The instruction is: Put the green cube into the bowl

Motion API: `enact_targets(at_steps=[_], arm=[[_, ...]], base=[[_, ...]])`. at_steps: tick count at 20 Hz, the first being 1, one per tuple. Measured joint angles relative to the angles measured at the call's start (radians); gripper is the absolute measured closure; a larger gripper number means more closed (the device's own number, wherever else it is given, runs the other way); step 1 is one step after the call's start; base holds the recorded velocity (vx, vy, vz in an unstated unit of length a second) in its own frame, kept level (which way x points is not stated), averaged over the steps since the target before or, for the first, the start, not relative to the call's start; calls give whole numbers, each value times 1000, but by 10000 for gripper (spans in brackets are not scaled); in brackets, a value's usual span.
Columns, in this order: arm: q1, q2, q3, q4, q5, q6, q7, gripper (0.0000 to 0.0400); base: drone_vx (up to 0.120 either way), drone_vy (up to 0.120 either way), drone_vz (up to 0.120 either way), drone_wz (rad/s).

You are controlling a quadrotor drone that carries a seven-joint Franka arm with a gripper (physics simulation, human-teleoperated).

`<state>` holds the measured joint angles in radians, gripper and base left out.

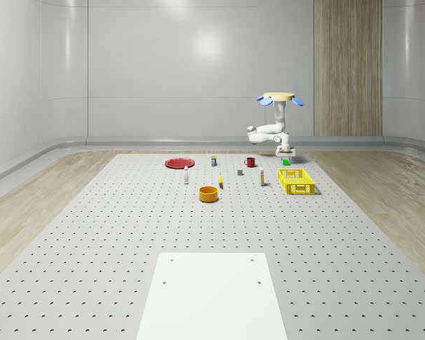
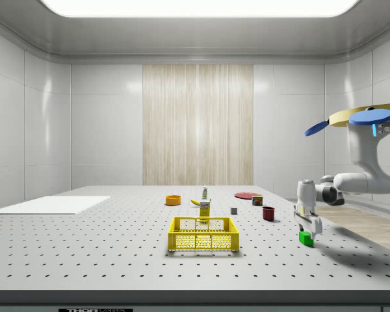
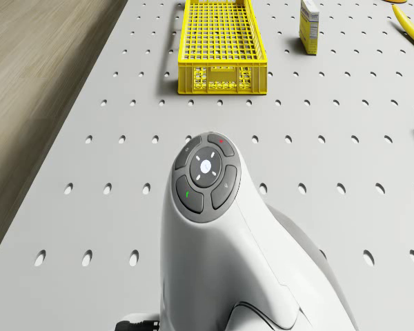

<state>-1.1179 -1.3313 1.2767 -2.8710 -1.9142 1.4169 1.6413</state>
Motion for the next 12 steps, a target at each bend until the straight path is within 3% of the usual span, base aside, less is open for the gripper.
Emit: enact_targets(at_steps=[12], arm=[[-16,-34,-55,39,-47,62,-14,0]], base=[[0,0,0,0]])
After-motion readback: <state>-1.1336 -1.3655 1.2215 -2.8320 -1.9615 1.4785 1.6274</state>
